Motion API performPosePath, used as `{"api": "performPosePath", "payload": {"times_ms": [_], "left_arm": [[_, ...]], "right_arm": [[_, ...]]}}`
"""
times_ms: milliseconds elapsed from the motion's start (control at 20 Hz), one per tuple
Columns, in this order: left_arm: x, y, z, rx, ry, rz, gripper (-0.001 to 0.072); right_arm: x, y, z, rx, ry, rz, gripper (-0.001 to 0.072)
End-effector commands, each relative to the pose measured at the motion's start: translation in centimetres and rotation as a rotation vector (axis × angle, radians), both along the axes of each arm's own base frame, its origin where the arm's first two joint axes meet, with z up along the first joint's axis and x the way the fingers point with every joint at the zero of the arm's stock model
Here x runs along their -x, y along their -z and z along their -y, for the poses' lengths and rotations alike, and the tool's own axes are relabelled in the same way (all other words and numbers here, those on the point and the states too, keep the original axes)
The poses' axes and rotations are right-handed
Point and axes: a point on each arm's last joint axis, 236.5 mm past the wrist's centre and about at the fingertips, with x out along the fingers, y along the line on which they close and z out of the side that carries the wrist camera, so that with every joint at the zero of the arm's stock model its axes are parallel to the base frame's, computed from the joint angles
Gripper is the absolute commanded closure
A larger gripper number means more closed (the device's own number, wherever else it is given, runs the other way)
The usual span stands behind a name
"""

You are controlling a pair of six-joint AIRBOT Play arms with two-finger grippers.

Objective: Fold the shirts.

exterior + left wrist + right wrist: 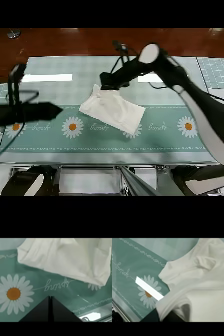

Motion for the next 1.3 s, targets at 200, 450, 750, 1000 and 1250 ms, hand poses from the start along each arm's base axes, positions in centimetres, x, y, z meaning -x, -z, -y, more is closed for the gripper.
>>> {"api": "performPosePath", "payload": {"times_ms": [200,450,750,1000,1250], "left_arm": [[2.1,4.1,-0.3,0.099,-0.133,0.054,0.0679],[0.9,4.7,0.7,0.172,-0.162,-0.005,0.0678],[0.9,5.0,0.7,0.169,-0.162,-0.013,0.0678],[0.6,5.0,0.6,0.17,-0.168,-0.01,0.0679],[0.5,5.6,0.6,0.166,-0.171,-0.037,0.0679]], "right_arm": [[0.3,1.4,-6.9,-0.213,-0.079,-0.138,0.008],[-4.8,-11.6,6.6,-0.284,-0.002,0.01,0.008],[-1.0,-7.7,32.4,0.501,0.564,0.23,0.0081],[10.0,10.5,28.6,0.15,0.928,-0.15,0.0081],[10.4,12.7,20.8,-0.167,0.799,-0.359,0.0083]]}}
